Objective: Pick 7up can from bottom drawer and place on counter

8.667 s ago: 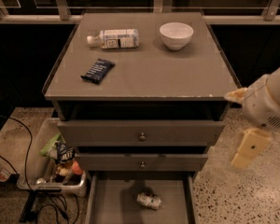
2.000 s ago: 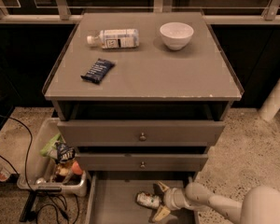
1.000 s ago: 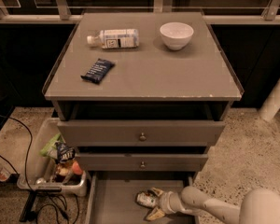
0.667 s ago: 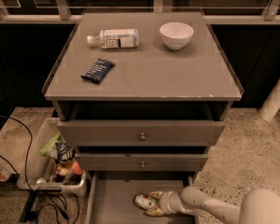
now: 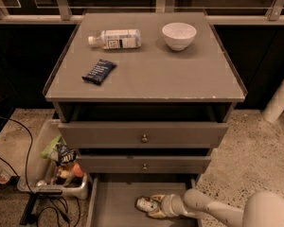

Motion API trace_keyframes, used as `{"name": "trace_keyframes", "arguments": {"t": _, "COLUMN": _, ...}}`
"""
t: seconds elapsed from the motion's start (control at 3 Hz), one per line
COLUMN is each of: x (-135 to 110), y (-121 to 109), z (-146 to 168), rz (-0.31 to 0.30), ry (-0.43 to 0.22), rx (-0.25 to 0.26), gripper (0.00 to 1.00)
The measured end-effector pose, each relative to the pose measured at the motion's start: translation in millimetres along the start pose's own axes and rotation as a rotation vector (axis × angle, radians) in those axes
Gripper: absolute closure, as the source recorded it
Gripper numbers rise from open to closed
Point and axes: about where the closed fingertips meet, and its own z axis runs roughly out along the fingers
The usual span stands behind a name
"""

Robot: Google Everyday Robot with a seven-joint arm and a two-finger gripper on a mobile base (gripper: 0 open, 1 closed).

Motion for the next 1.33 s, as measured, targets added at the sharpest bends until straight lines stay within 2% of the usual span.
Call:
{"name": "trace_keyframes", "arguments": {"t": 0.33, "x": 0, "y": 0, "z": 0, "rz": 0.000, "ry": 0.000, "rx": 0.000, "gripper": 1.00}}
{"name": "trace_keyframes", "arguments": {"t": 0.67, "x": -1, "y": 4, "z": -4, "rz": -0.004, "ry": -0.014, "rx": 0.000, "gripper": 1.00}}
{"name": "trace_keyframes", "arguments": {"t": 1.0, "x": -3, "y": 18, "z": -31, "rz": -0.015, "ry": -0.049, "rx": 0.012, "gripper": 1.00}}
{"name": "trace_keyframes", "arguments": {"t": 1.33, "x": -7, "y": 36, "z": -80, "rz": -0.051, "ry": -0.083, "rx": 0.061, "gripper": 1.00}}
